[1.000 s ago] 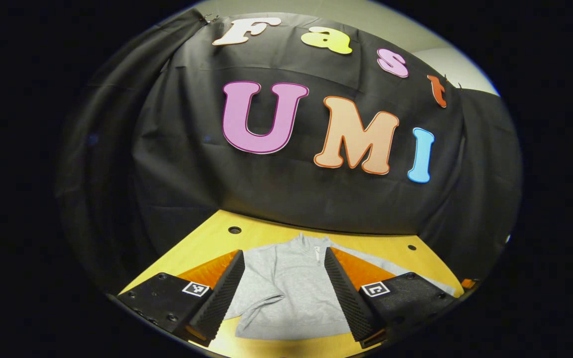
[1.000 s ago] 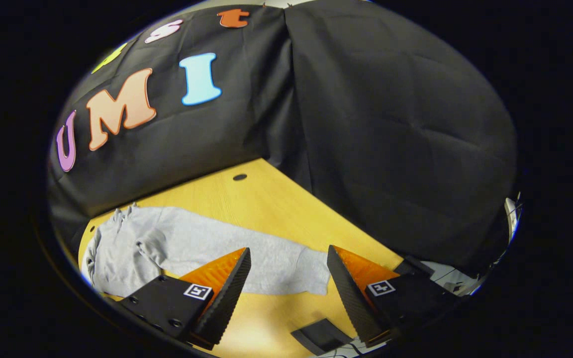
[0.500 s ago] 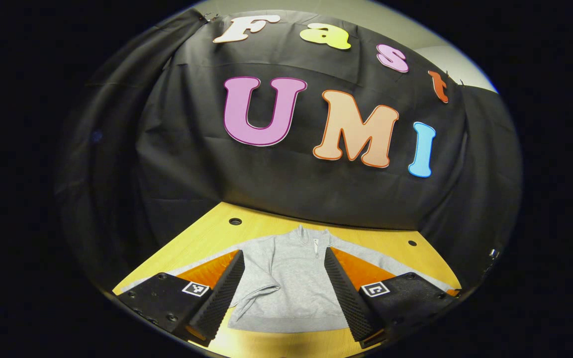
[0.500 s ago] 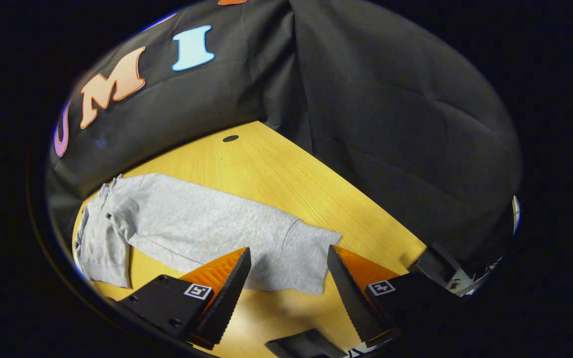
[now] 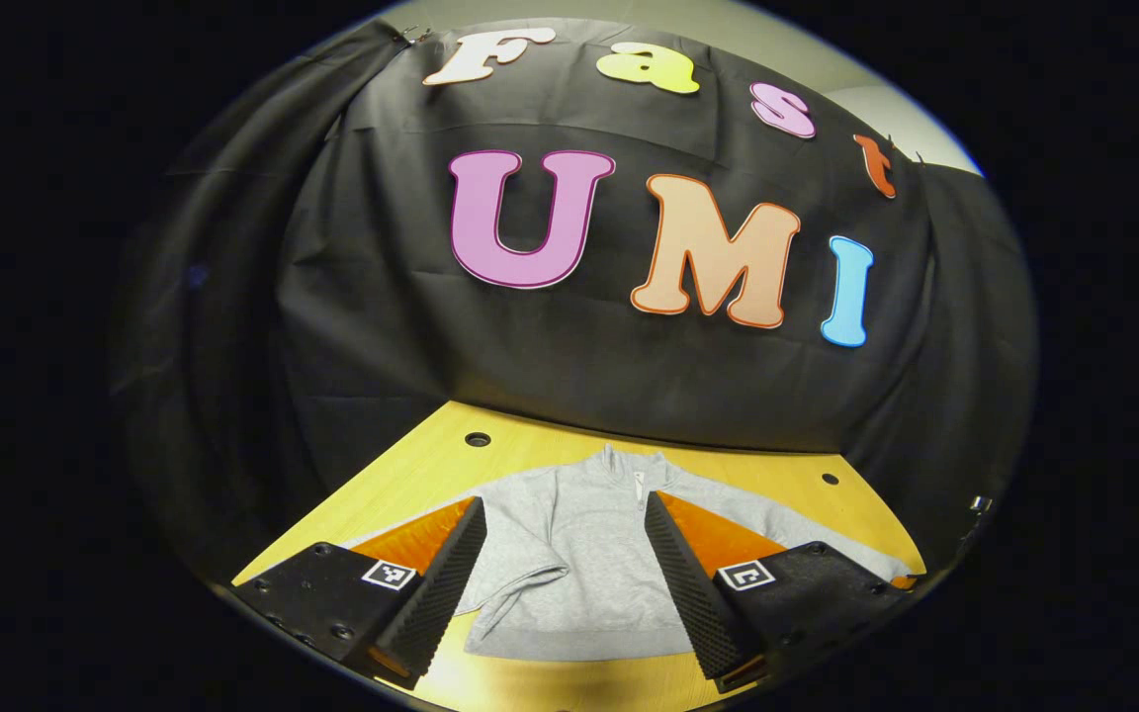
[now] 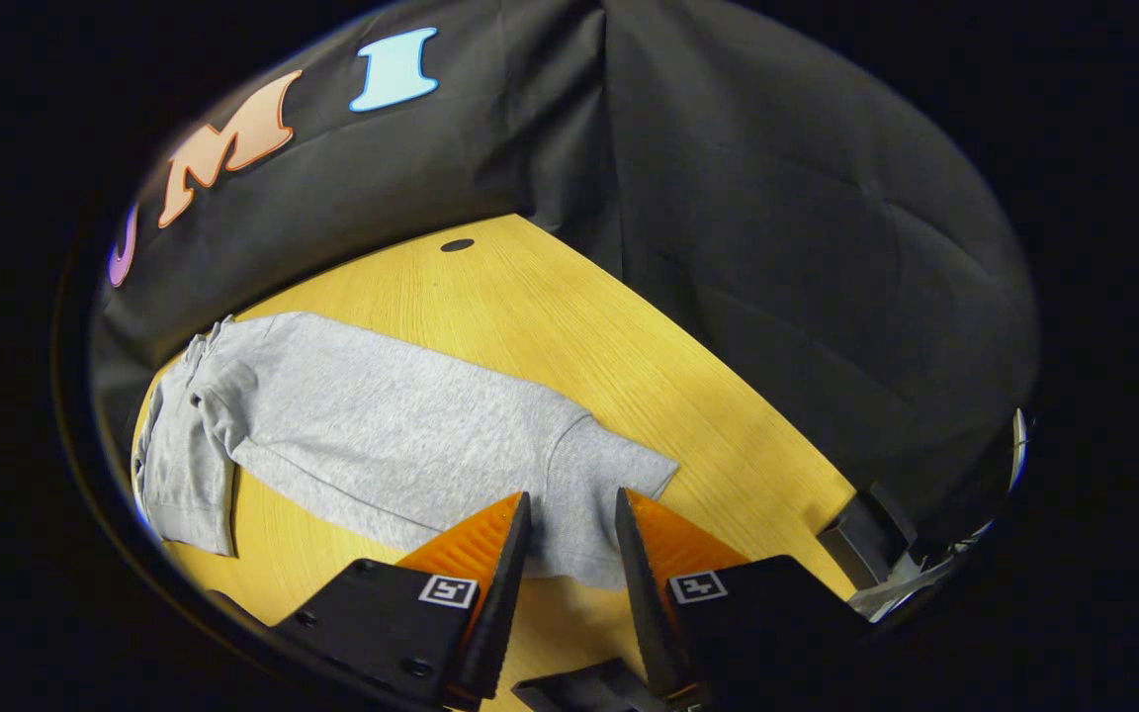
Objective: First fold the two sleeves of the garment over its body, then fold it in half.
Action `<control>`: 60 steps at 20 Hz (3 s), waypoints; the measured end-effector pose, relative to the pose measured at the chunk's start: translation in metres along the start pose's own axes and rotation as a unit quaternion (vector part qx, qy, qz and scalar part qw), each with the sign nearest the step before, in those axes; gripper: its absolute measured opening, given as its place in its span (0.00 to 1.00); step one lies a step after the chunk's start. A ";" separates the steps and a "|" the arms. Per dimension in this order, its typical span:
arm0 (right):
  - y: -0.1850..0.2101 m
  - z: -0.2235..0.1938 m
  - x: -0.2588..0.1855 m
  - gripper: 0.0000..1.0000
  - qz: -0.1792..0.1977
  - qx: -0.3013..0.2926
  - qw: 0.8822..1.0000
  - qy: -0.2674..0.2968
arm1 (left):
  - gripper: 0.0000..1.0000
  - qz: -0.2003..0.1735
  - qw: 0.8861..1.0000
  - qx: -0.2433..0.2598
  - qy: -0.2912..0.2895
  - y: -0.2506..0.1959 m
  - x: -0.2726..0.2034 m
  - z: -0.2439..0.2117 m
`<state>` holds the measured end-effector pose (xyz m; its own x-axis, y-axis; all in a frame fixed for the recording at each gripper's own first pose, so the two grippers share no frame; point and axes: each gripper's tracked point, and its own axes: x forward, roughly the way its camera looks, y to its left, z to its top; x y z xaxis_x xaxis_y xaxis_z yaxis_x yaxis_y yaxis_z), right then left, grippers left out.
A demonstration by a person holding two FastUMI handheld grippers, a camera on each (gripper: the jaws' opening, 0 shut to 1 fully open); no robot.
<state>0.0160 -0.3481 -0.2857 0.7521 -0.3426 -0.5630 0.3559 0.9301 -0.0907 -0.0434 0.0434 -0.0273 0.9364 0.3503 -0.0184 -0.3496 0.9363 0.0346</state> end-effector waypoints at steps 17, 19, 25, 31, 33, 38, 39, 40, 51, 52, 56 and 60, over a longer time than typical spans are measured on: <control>0.053 0.033 -0.045 0.12 0.001 0.080 0.996 -0.039 | 0.94 -0.045 0.999 0.002 0.008 0.003 0.009 -0.004; 0.072 0.043 -0.055 0.11 0.012 0.087 0.995 -0.056 | 0.94 -0.053 0.999 0.000 0.007 0.008 0.009 -0.003; 0.167 0.084 -0.093 0.11 0.073 0.076 0.990 -0.096 | 0.94 -0.056 0.998 -0.008 0.012 0.043 0.012 -0.008; 0.300 0.127 -0.130 0.11 0.192 0.063 0.973 -0.115 | 0.95 -0.032 0.999 -0.022 0.020 0.092 0.010 -0.017; 0.341 0.137 -0.138 0.11 0.226 0.054 0.966 -0.115 | 0.95 -0.019 0.999 -0.027 0.025 0.109 0.007 -0.023; 0.439 0.147 -0.151 0.12 0.301 0.027 0.947 -0.107 | 0.95 0.022 0.998 -0.037 0.037 0.151 -0.003 -0.039; 0.458 0.150 -0.156 0.11 0.317 0.029 0.942 -0.105 | 0.95 0.032 0.998 -0.038 0.040 0.162 -0.006 -0.045; 0.478 0.152 -0.160 0.11 0.330 0.028 0.938 -0.103 | 0.95 0.042 0.997 -0.038 0.043 0.170 -0.009 -0.049; 0.667 0.125 -0.202 0.11 0.459 -0.022 0.884 -0.081 | 0.95 0.120 0.987 -0.043 0.095 0.239 -0.037 -0.110; 0.683 0.119 -0.206 0.11 0.467 -0.033 0.880 -0.079 | 0.95 0.127 0.986 -0.042 0.102 0.246 -0.039 -0.119; 0.733 0.091 -0.209 0.11 0.490 -0.060 0.867 -0.069 | 0.95 0.145 0.979 -0.039 0.137 0.263 -0.048 -0.155; 0.761 0.063 -0.194 0.11 0.483 -0.093 0.868 -0.068 | 0.95 0.170 0.970 -0.038 0.167 0.281 -0.050 -0.189</control>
<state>0.1758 0.4178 -0.1937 0.7131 0.6080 -0.3491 -0.5633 0.7933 0.2310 -0.1941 0.2940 -0.2058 0.7094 0.6161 -0.3424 -0.6496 0.7600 0.0217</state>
